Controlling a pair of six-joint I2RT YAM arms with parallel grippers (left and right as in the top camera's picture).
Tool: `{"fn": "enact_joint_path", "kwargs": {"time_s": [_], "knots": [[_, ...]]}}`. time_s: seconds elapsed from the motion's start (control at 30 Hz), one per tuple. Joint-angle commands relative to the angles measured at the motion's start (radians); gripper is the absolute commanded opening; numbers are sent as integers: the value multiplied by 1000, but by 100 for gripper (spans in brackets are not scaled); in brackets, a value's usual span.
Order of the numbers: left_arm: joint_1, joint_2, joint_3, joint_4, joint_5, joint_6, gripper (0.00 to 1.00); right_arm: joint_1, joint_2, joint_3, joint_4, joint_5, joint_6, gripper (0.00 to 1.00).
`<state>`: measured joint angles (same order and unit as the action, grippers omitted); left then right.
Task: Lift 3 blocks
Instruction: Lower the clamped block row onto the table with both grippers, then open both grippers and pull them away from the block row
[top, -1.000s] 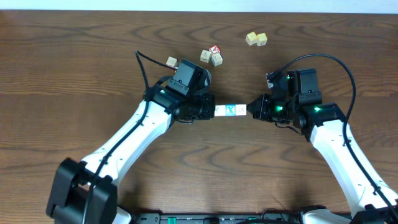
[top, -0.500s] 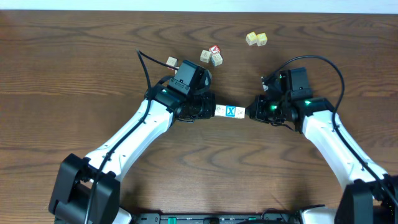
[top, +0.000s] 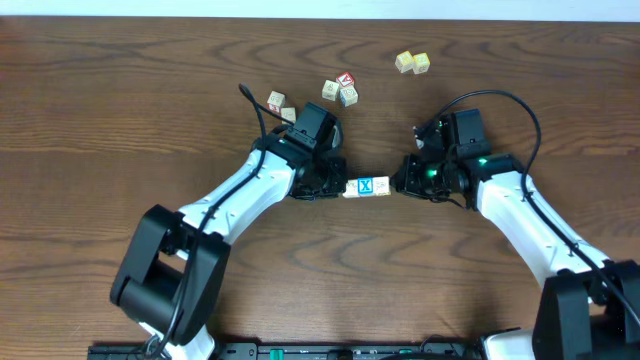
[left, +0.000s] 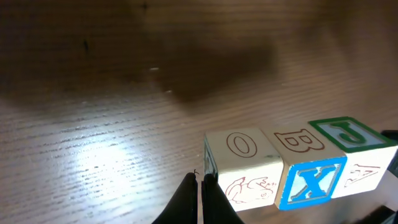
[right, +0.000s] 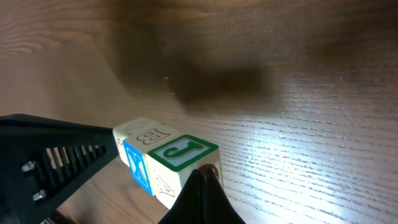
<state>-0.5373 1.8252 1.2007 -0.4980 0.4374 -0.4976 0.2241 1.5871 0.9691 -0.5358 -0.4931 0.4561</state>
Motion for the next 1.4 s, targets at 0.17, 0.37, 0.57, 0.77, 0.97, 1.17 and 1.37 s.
{"fn": "enact_joint_path", "kwargs": {"time_s": [0.17, 0.37, 0.57, 0.77, 0.97, 1.17, 1.37], "knots": [[-32, 50, 12, 47, 127, -18, 7, 62, 103, -16, 37, -158, 11, 1], [-32, 77, 12, 48, 127, -17, 7, 68, 183, -16, 67, -124, 11, 1], [-32, 98, 12, 55, 103, -17, 7, 68, 227, -16, 76, -97, 12, 1], [-32, 123, 12, 54, 93, -16, 7, 68, 224, -16, 76, -27, 12, 1], [-32, 123, 12, 24, 3, -17, 7, 64, 223, -11, 74, 47, 10, 1], [-31, 121, 13, -36, -145, -16, 7, 64, 223, 14, 45, 110, -2, 1], [-31, 100, 23, -89, -280, -16, 7, 63, 223, 105, -113, 283, -10, 1]]}}
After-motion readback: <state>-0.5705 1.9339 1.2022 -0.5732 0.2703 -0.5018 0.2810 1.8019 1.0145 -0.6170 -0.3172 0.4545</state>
